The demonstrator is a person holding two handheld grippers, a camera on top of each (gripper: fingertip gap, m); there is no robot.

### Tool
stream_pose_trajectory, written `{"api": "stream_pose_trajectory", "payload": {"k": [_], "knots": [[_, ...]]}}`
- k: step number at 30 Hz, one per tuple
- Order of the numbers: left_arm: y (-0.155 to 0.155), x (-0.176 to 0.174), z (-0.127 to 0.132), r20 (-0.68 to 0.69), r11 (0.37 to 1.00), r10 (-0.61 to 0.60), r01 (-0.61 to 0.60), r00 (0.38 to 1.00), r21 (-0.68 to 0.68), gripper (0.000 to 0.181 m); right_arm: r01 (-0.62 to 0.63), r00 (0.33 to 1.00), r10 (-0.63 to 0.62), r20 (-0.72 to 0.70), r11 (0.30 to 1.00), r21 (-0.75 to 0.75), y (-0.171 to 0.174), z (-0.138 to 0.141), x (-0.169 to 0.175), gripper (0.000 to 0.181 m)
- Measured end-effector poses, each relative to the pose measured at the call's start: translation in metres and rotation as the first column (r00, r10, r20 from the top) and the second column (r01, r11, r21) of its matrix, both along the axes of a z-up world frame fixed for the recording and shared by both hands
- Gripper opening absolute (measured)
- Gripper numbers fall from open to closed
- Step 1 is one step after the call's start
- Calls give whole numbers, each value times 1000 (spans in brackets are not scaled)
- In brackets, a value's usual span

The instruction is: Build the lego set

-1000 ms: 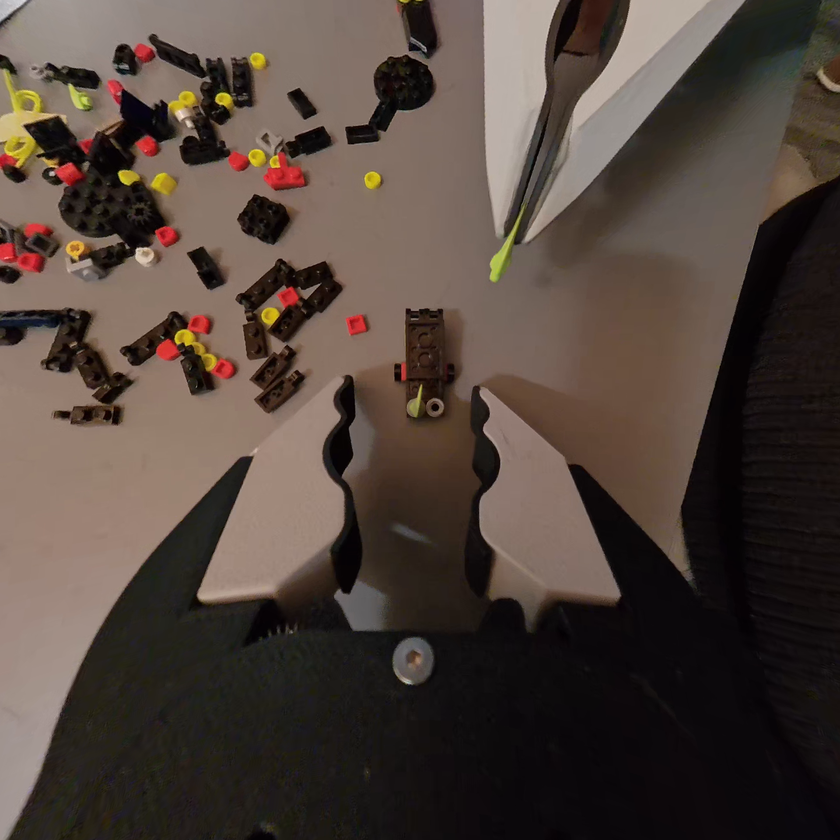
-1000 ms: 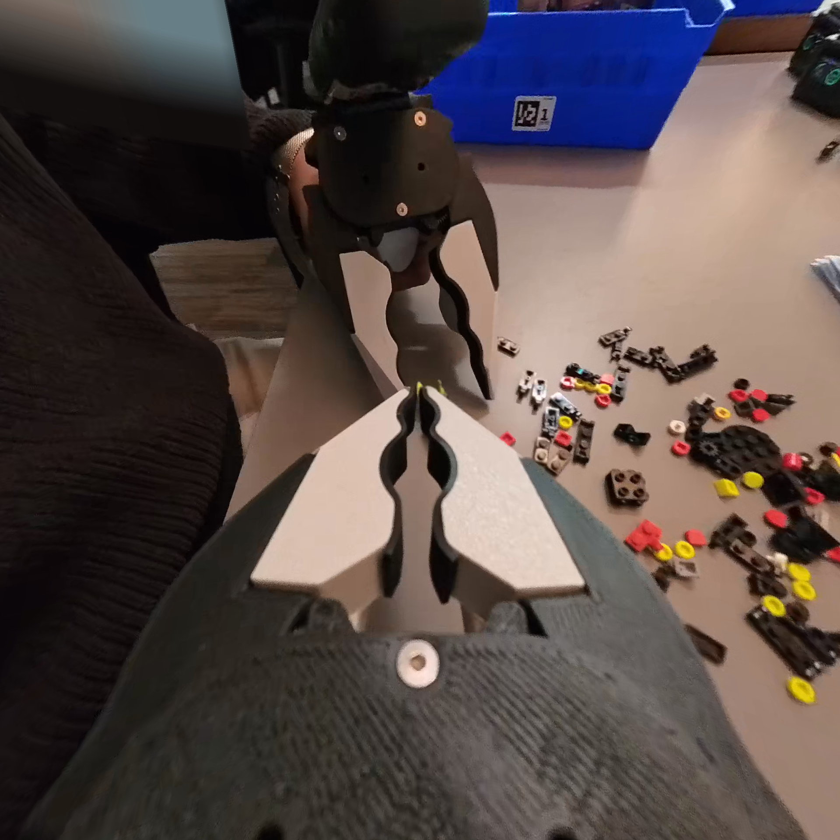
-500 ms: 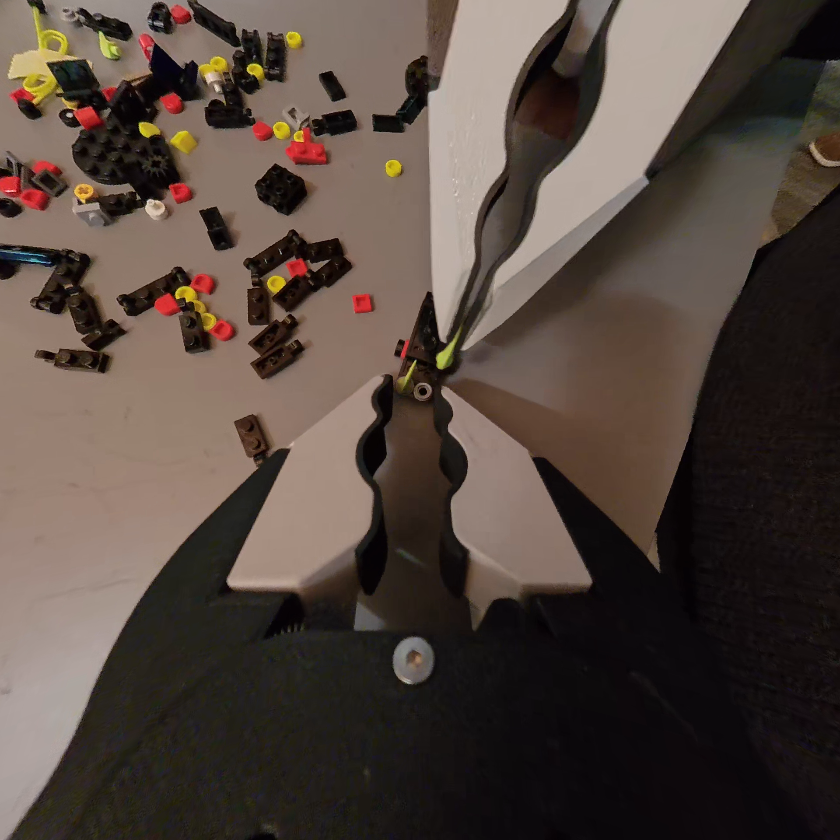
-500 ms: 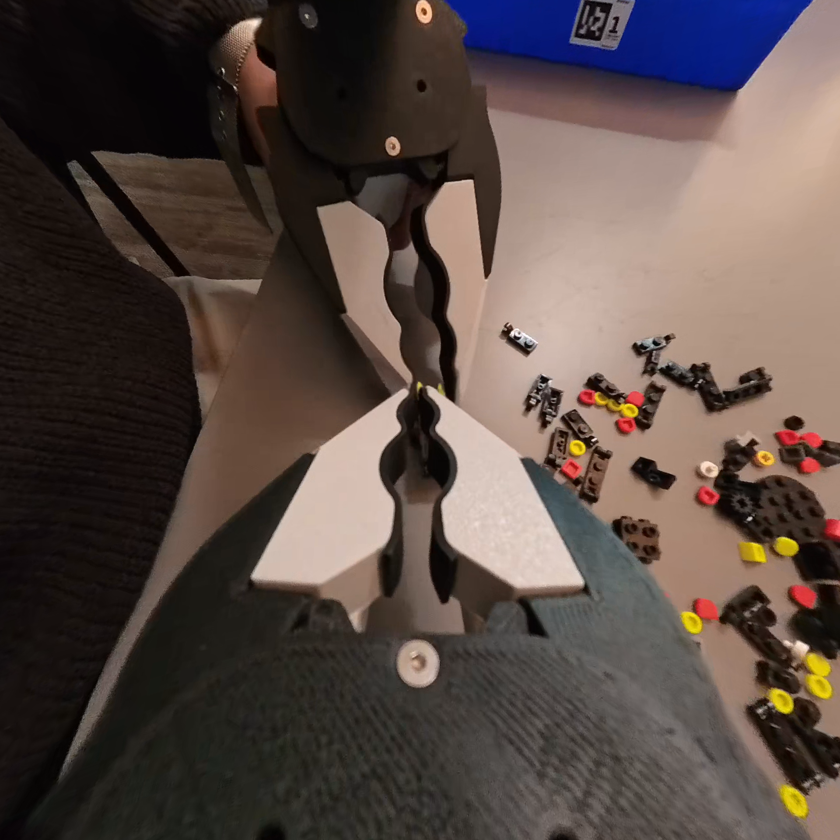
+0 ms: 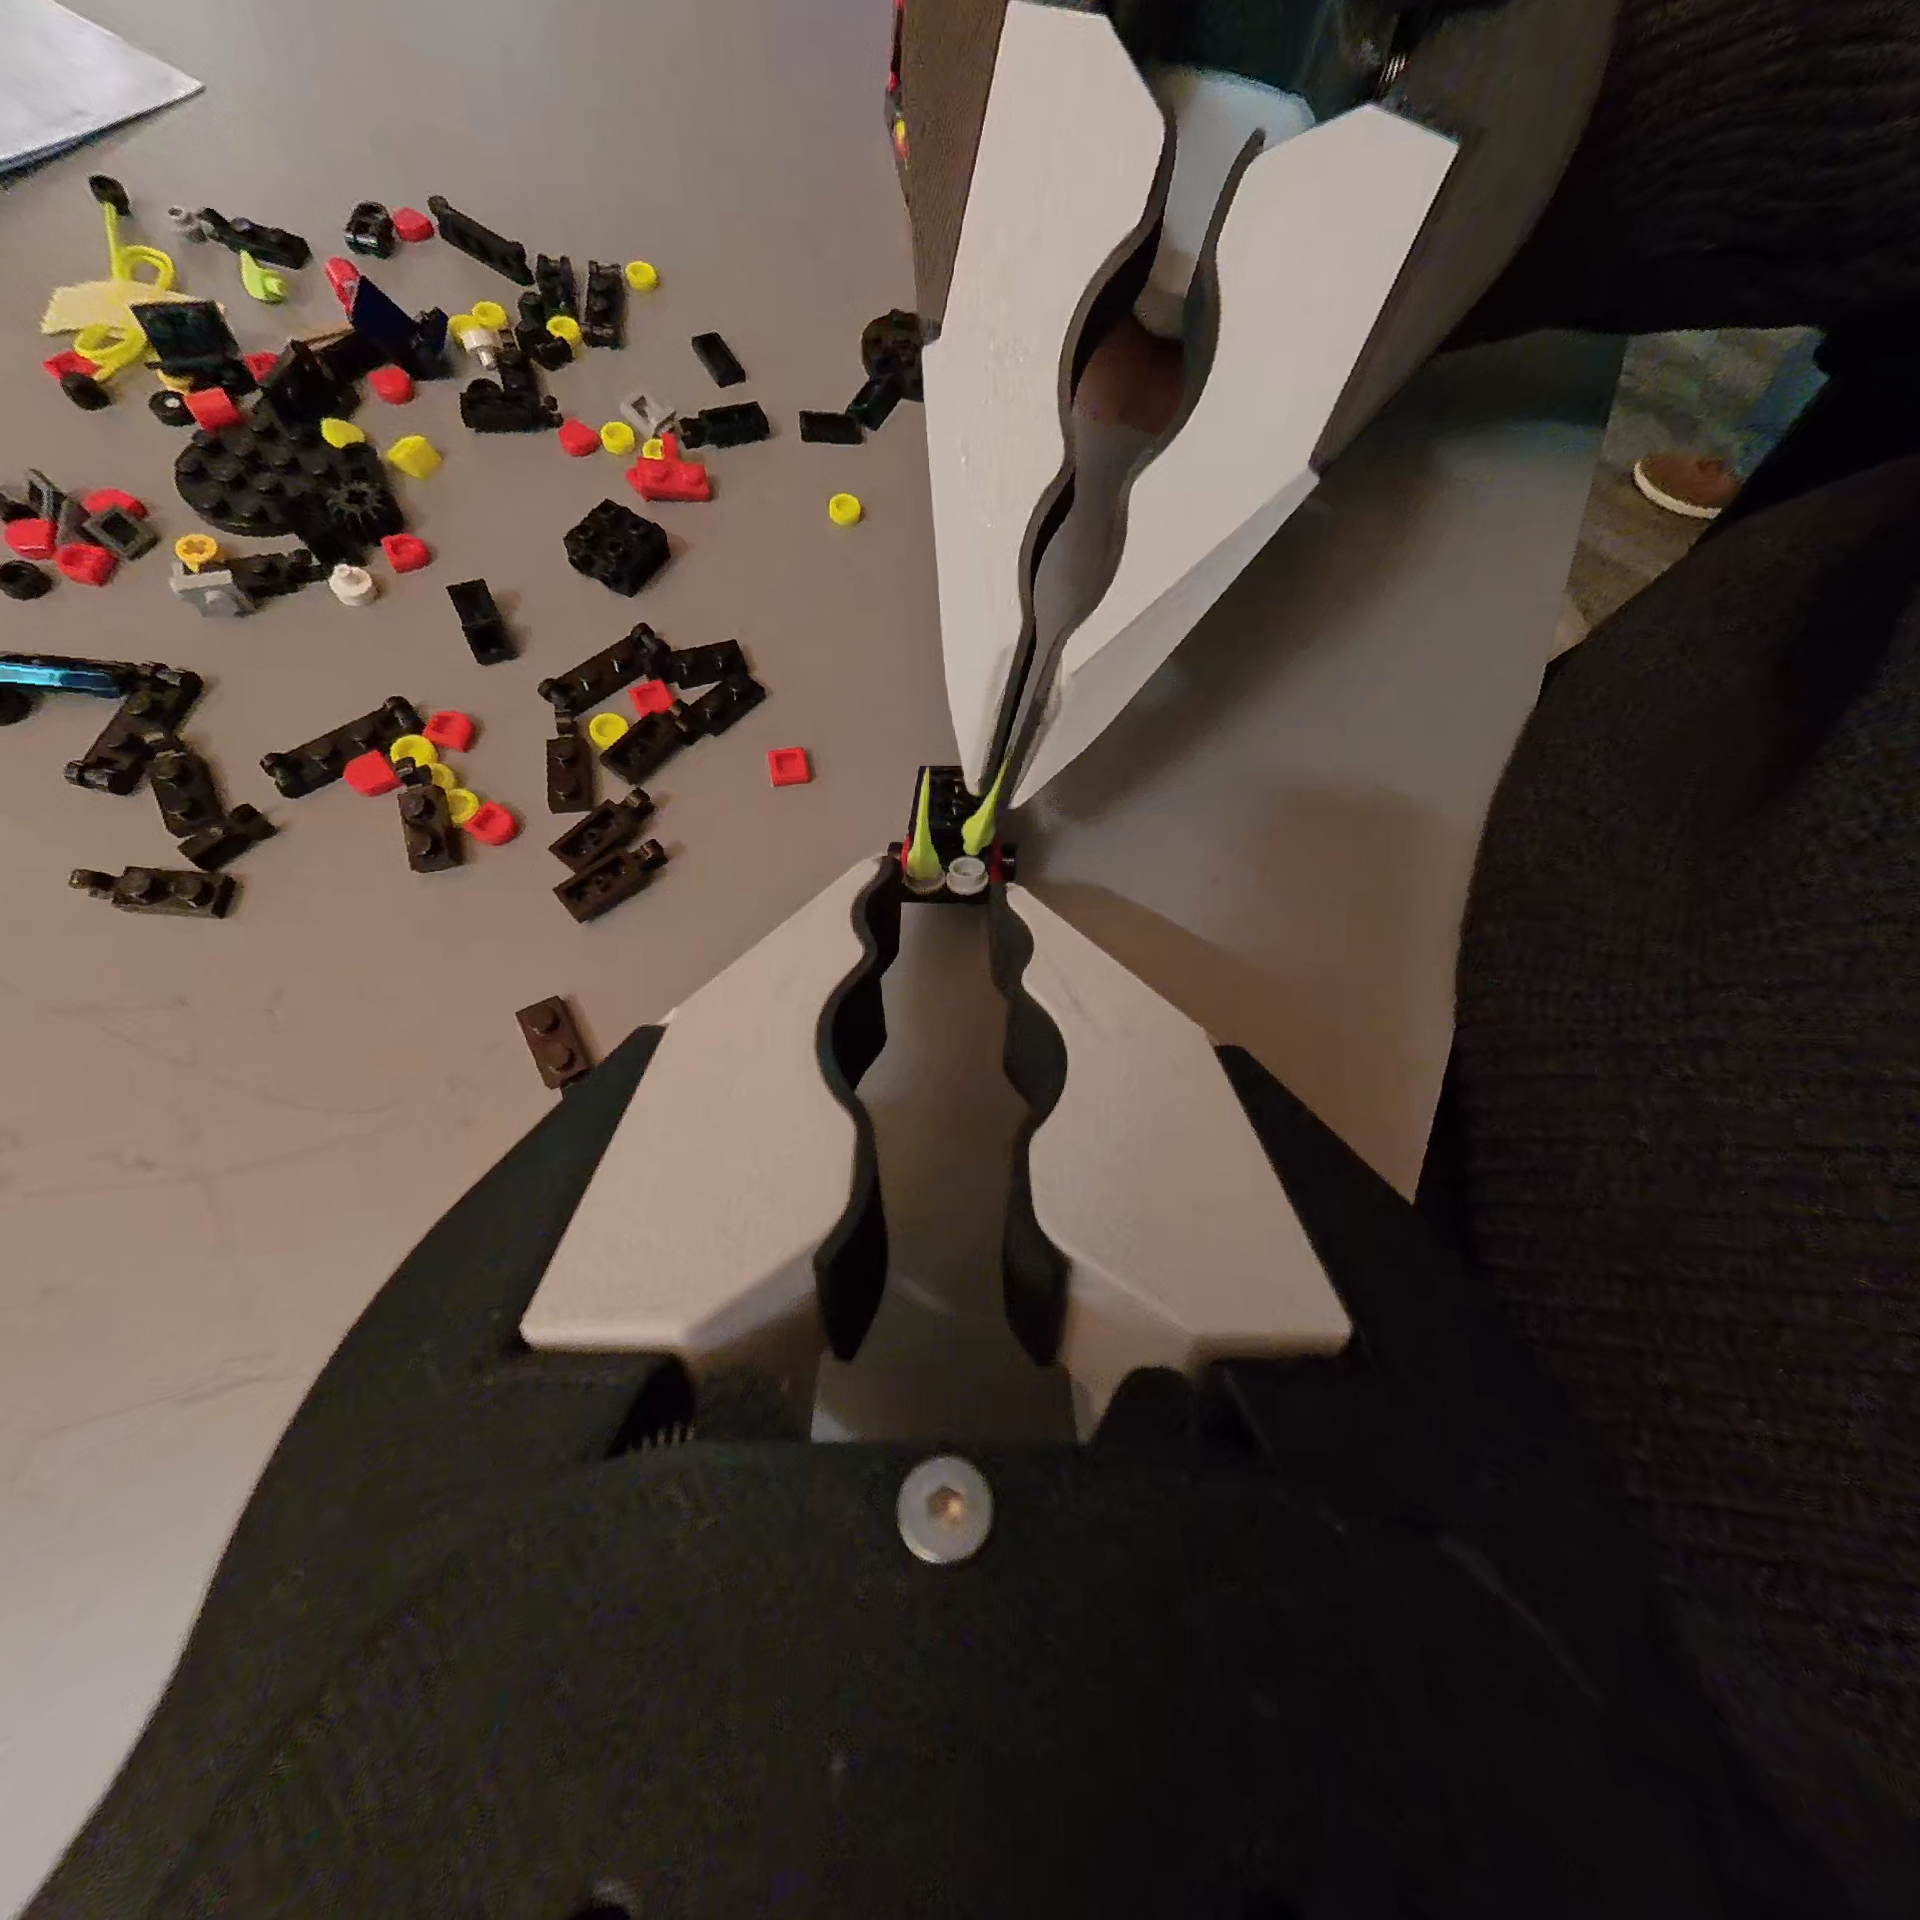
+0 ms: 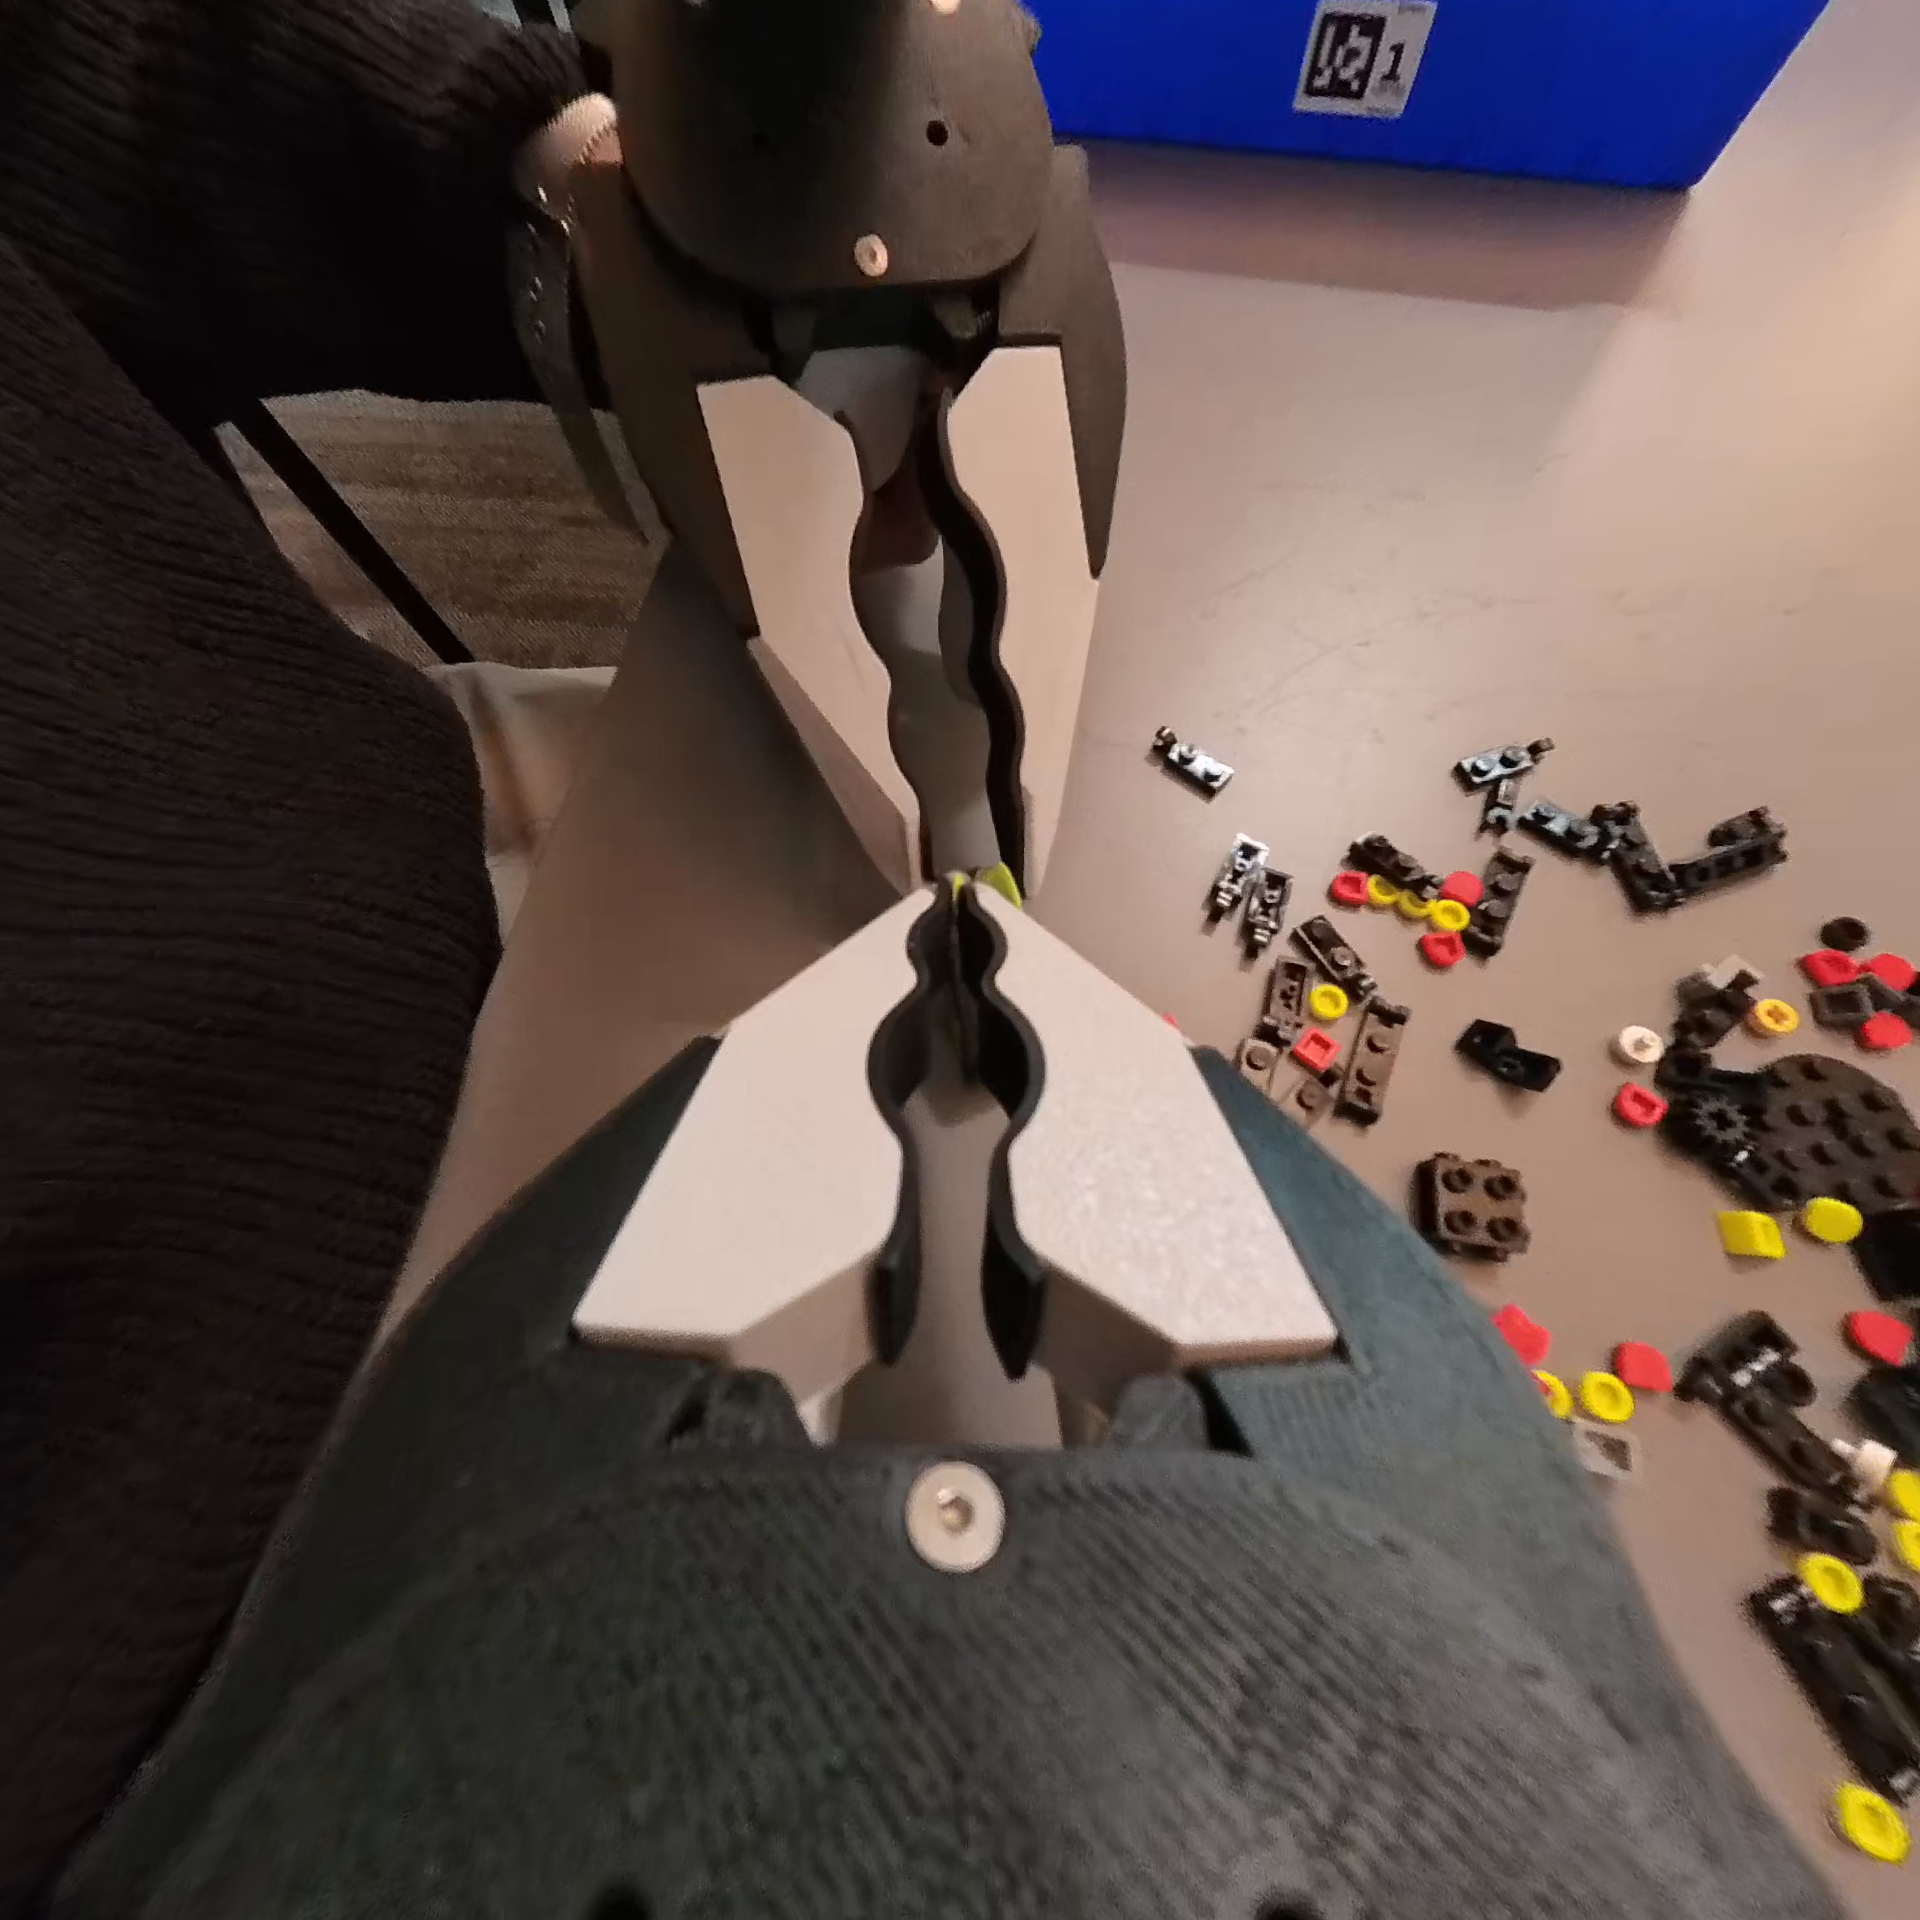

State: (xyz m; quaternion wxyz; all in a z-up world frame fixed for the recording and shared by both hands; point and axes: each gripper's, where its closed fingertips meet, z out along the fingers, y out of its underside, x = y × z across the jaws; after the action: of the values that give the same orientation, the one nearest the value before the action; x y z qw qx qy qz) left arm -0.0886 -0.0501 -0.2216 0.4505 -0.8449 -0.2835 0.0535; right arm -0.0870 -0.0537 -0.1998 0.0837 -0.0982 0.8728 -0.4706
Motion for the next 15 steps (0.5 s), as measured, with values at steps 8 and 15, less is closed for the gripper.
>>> {"api": "stream_pose_trajectory", "payload": {"k": [8, 15], "knots": [[2, 2, 5, -12, 999, -20, 20, 1000, 29, 13, -3, 994, 7, 111, 999, -37, 1, 5, 1, 0], [3, 4, 6, -8, 998, -30, 30, 1000, 46, 13, -23, 988, 29, 151, 999, -39, 1, 2, 3, 0]]}}
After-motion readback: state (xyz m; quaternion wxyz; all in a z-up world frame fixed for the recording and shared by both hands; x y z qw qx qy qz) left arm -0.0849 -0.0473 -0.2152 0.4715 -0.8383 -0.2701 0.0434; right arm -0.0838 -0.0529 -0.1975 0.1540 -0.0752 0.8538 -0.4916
